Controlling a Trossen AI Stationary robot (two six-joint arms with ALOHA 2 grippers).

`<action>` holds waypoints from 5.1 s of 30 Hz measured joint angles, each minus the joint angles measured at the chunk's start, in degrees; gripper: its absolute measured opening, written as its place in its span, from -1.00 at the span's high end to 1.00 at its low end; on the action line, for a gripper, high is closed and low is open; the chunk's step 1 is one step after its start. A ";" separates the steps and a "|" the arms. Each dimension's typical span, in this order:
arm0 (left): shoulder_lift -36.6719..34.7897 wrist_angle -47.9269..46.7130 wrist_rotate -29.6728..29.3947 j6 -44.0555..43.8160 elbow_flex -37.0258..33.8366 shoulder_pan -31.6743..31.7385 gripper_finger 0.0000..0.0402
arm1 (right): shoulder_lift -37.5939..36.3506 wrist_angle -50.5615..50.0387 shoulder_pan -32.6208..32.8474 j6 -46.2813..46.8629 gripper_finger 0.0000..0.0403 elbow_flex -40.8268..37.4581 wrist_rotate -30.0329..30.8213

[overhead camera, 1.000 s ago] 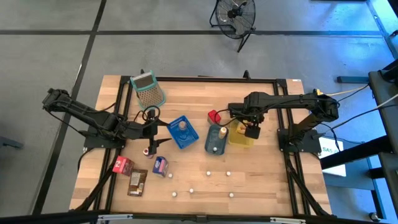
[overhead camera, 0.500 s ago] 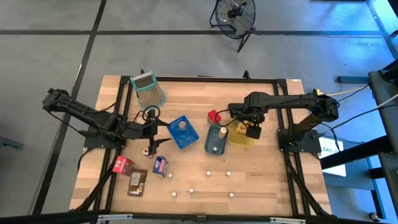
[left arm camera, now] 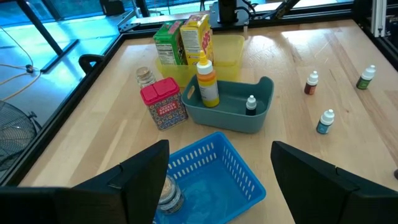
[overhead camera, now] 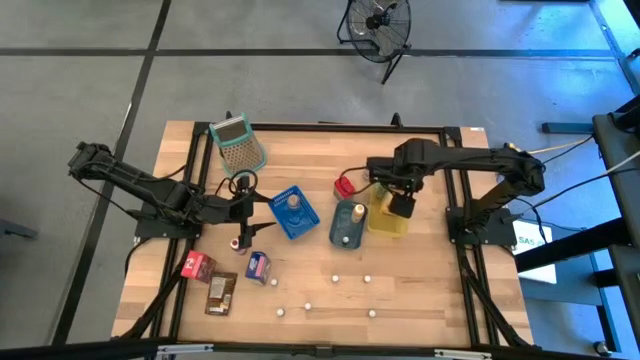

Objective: Pick & Place Kitchen Items
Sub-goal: Put the red seasoning can into the blue bin

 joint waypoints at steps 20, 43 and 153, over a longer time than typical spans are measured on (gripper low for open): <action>2.81 7.36 5.32 2.02 0.38 3.00 -0.39 | -6.57 5.42 20.84 15.86 -0.41 9.71 14.67; 23.29 -20.37 26.86 23.50 36.69 22.23 -0.39 | -7.17 25.81 45.79 21.12 -0.41 0.58 38.62; 4.80 0.21 21.41 6.97 6.96 20.98 -0.55 | -0.62 32.28 -2.93 10.62 -0.41 12.53 -1.06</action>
